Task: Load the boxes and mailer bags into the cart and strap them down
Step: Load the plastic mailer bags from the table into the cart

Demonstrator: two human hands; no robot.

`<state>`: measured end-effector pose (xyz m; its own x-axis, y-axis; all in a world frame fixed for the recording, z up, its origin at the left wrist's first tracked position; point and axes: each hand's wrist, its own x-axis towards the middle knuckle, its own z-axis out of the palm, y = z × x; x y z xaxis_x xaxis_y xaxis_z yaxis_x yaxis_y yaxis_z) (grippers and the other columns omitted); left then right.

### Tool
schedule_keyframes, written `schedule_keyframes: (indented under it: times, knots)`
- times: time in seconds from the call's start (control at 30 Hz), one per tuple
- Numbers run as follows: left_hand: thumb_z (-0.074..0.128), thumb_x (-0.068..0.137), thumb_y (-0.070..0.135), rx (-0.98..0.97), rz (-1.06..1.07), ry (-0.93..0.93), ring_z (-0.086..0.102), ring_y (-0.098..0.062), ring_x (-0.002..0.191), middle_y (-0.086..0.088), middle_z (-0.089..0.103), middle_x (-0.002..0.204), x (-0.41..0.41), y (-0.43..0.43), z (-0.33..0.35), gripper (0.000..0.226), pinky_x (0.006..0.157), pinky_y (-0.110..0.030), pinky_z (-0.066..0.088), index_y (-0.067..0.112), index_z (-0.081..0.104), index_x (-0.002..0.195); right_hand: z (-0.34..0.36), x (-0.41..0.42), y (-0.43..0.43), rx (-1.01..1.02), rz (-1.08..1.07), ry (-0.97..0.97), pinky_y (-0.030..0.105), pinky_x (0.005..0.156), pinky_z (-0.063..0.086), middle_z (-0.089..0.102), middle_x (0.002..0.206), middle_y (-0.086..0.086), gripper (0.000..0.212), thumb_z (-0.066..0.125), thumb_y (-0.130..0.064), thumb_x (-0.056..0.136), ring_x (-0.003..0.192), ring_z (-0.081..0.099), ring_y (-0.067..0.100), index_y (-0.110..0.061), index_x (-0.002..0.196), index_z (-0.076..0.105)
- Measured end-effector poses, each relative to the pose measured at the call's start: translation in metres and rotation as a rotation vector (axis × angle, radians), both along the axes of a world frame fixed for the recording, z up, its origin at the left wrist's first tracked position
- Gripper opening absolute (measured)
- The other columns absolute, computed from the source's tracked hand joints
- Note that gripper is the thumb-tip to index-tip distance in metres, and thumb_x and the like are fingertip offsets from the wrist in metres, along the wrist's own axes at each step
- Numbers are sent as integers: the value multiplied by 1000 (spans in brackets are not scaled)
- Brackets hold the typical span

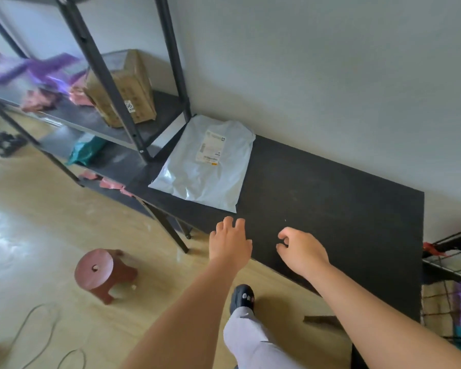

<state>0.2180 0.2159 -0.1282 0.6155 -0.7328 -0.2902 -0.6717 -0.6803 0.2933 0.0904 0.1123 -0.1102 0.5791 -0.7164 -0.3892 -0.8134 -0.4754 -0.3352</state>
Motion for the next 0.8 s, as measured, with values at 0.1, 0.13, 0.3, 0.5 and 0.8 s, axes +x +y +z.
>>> schedule_keyframes:
  times: [0.1, 0.13, 0.3, 0.5, 0.8]
  knots:
    - [48, 98, 38, -9, 19, -12, 34, -27, 135, -5, 34, 147, 36, -13, 2, 54, 107, -41, 33, 22, 31, 146, -2, 35, -20, 22, -15, -12, 29, 73, 52, 64, 118, -7, 33, 53, -34, 98, 100, 62, 16, -28, 131, 54]
    - [48, 98, 37, -12, 24, -22, 35, -27, 134, -5, 34, 146, 48, -18, 2, 52, 106, -40, 34, 22, 32, 145, -3, 48, -27, 26, -21, -16, 28, 70, 50, 65, 118, -7, 33, 53, -34, 98, 99, 62, 15, -28, 131, 54]
    - [47, 99, 36, -4, 45, -30, 33, -25, 137, -3, 29, 151, 107, -48, 5, 51, 112, -40, 35, 25, 29, 146, -7, 107, -53, 70, -43, -34, 32, 79, 55, 64, 116, -7, 33, 53, -33, 98, 100, 62, 16, -29, 131, 54]
    - [45, 99, 34, 14, 32, -36, 31, -25, 138, -4, 25, 154, 159, -80, 9, 54, 110, -40, 34, 23, 26, 149, -9, 161, -89, 127, -75, -45, 35, 83, 55, 63, 111, -7, 34, 53, -33, 97, 97, 62, 15, -28, 131, 54]
    - [48, 96, 32, -1, 121, 3, 38, -22, 129, -3, 33, 148, 225, -89, 1, 55, 101, -34, 41, 22, 31, 147, -19, 199, -112, 253, -251, -115, 26, 64, 46, 55, 88, -14, 47, 57, -32, 95, 75, 54, 4, -24, 140, 44]
